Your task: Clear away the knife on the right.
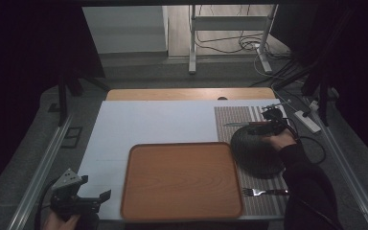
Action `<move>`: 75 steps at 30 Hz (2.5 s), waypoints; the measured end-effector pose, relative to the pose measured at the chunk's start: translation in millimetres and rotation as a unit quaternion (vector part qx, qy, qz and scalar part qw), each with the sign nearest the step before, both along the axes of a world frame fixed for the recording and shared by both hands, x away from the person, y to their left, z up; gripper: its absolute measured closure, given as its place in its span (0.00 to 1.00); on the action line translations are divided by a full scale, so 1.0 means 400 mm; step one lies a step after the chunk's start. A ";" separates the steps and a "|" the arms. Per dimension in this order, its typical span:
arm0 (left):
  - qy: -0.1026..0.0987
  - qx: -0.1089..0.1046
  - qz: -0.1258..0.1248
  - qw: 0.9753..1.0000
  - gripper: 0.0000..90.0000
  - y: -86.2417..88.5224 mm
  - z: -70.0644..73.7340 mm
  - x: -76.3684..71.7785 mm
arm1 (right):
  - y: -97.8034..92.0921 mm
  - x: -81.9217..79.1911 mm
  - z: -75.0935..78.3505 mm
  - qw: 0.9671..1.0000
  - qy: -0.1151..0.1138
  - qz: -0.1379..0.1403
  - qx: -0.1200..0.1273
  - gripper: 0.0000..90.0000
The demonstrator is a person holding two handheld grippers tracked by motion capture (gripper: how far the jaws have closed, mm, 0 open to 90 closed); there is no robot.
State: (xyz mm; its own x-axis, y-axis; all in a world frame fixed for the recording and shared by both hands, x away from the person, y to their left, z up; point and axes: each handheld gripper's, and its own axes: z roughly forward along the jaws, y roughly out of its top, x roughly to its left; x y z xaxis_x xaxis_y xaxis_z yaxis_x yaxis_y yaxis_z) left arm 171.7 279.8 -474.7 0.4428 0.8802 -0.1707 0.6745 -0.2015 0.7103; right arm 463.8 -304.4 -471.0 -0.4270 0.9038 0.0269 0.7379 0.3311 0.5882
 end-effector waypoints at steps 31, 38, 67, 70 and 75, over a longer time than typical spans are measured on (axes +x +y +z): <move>0.002 0.003 -0.001 1.000 0.00 -0.002 0.000 0.001 | -0.070 0.145 -0.016 1.000 0.005 -0.004 -0.030 1.00; 0.001 0.003 -0.002 1.000 0.00 -0.002 0.000 0.001 | -0.091 0.181 -0.043 0.998 0.014 -0.019 -0.050 1.00; 0.002 0.020 -0.010 1.000 0.00 -0.012 0.000 0.003 | -0.137 0.138 -0.062 0.996 0.078 -0.013 -0.052 0.99; 0.002 0.019 -0.009 1.000 0.00 -0.012 0.000 0.003 | -0.135 0.138 -0.062 0.995 0.079 -0.013 -0.052 1.00; 0.002 0.019 -0.009 1.000 0.00 -0.012 0.000 0.003 | -0.136 0.138 -0.060 0.995 0.079 -0.015 -0.054 0.99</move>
